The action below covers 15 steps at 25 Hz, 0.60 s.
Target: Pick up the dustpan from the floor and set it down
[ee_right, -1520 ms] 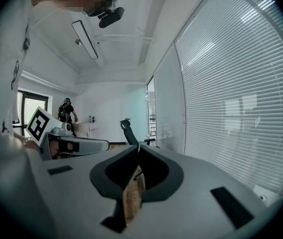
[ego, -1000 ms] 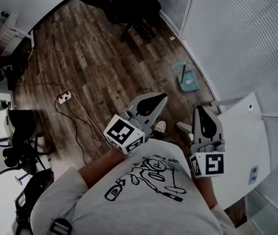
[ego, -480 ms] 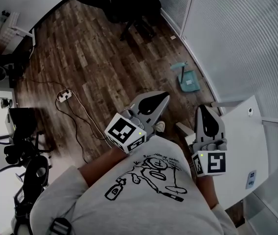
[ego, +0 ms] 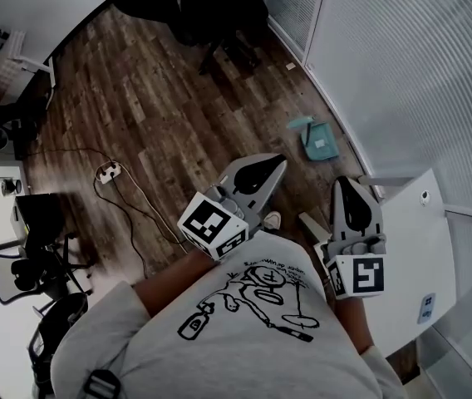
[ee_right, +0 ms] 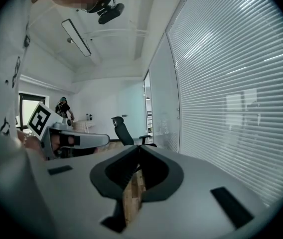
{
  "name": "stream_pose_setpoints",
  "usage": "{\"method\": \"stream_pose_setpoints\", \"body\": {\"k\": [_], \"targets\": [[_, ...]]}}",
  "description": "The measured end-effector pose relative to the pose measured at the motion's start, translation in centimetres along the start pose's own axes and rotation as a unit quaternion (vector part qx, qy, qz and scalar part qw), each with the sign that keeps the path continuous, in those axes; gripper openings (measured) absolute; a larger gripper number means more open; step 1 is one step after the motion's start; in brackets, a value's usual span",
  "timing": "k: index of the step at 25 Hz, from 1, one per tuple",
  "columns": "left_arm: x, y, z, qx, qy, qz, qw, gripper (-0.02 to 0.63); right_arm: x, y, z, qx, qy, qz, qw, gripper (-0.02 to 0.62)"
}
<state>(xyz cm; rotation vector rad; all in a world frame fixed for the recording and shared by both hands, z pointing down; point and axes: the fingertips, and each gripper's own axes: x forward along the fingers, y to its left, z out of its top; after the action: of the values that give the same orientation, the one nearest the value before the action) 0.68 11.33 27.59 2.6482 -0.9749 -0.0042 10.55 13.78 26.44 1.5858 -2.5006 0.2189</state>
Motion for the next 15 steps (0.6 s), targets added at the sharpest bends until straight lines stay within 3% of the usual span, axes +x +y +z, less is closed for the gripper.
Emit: {"method": "stream_pose_setpoints", "body": {"k": [15], "targets": [[2.8, 11.3, 5.6, 0.005, -0.012, -0.027, 0.9996, 0.002, 11.9, 1.6, 4.5, -0.014, 0.0, -0.01, 1.0, 0.012]]}}
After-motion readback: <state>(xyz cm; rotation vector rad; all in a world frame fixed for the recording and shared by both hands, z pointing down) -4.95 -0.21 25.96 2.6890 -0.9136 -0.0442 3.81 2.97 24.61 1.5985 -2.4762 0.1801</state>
